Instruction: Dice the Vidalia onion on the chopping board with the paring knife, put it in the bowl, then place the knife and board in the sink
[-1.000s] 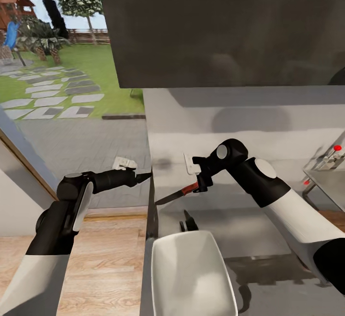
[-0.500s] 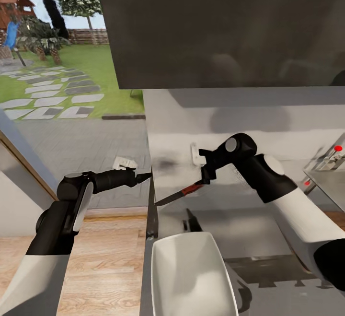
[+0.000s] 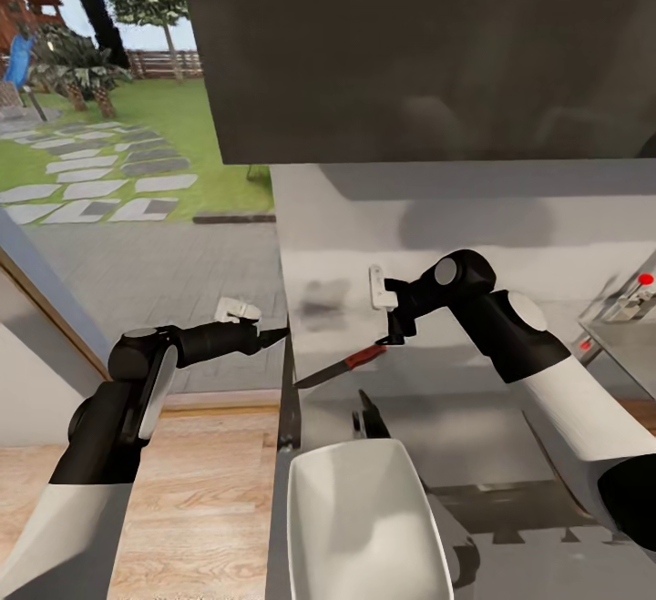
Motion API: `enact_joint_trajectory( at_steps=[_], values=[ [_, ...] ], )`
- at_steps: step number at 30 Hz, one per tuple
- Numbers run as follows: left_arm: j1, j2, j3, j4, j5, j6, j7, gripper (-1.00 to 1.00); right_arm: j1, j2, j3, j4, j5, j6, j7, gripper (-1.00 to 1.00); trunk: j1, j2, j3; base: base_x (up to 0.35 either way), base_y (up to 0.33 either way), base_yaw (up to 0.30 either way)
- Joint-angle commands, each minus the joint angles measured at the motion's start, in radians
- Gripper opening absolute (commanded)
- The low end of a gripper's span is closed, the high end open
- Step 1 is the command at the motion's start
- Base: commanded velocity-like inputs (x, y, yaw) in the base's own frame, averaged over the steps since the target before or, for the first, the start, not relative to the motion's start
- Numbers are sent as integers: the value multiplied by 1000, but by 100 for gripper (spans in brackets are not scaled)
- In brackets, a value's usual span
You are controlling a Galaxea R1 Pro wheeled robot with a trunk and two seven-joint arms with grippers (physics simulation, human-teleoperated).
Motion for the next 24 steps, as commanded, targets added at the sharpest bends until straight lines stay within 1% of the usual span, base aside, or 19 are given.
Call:
enact_joint_trajectory(
  at_steps=[1,9,18,19,20,24],
  values=[
    [-1,1,-1,-1,3,7,0,100,-1,-1,3,-1,2,10,3,100,1,-2,-3,0,0,0],
    [-1,1,-1,-1,3,7,0,100,-1,-1,10,-1,3,9,11,100,1,-2,-12,0,0,0],
    [-1,1,-1,-1,3,7,1,100,-1,-1,55,-1,4,9,17,100,1,-2,-24,0,0,0],
    [-1,1,-1,-1,3,8,1,100,-1,-1,57,-1,4,9,21,100,1,-2,-26,0,0,0],
    [-1,1,-1,-1,3,8,1,100,-1,-1,59,-1,4,9,52,100,1,-2,-27,0,0,0],
    [-2,1,-1,-1,3,8,1,100,-1,-1,58,-1,5,9,78,100,1,-2,-32,0,0,0]
  ],
)
